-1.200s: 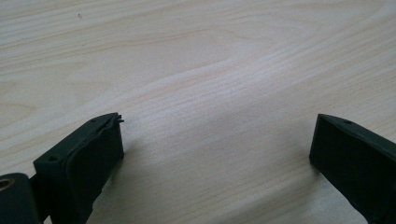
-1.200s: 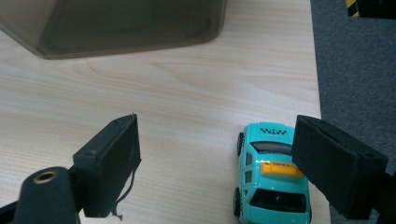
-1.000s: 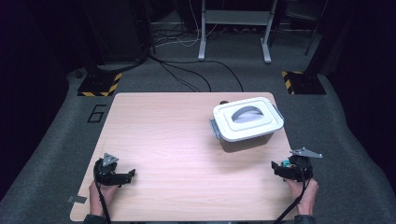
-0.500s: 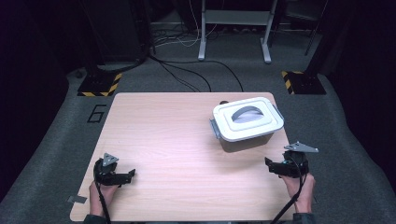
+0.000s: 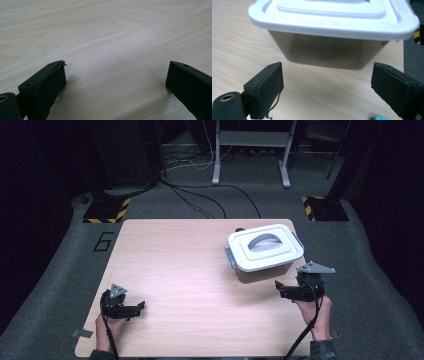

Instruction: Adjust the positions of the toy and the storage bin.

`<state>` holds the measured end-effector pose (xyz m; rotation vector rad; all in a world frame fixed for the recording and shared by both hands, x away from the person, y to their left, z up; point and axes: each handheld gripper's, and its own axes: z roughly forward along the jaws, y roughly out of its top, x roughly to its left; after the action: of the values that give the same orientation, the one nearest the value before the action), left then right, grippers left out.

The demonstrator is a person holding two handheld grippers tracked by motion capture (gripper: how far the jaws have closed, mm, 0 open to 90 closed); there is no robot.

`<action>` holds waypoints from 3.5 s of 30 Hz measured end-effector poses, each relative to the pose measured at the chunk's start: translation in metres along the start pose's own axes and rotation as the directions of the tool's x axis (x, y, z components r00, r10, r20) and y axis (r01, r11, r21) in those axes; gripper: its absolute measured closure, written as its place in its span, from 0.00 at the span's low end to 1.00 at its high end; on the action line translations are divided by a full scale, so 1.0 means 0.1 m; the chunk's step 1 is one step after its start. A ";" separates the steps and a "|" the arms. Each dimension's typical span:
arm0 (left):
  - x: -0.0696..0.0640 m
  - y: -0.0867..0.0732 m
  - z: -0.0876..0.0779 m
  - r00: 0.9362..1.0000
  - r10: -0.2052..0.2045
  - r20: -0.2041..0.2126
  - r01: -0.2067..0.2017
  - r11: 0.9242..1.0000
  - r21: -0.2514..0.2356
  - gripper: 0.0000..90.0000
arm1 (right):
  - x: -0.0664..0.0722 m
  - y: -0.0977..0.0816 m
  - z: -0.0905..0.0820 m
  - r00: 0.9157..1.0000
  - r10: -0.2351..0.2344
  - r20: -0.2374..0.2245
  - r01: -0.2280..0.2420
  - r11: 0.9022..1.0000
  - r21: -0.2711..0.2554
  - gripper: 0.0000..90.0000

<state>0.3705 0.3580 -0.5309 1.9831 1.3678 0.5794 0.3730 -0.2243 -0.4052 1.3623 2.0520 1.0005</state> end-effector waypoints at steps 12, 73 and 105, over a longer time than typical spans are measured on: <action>0.00 0.00 0.00 1.000 0.000 0.001 0.000 1.000 -0.001 0.03 | 0.23 0.37 0.10 0.996 -0.078 -0.038 0.078 0.997 -0.003 0.11; 0.00 0.00 0.01 1.000 0.001 -0.003 -0.001 1.000 -0.007 0.03 | 0.97 0.80 0.86 0.975 -0.185 -0.122 0.193 0.980 0.053 0.69; 0.00 0.00 0.00 1.000 0.002 -0.001 -0.002 1.000 -0.006 0.03 | 0.45 0.78 0.38 0.989 -0.128 -0.068 0.126 0.992 -0.026 0.41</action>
<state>0.3707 0.3576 -0.5312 1.9803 1.3636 0.5853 0.4269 -0.1528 -0.3671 1.1851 2.1432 1.0249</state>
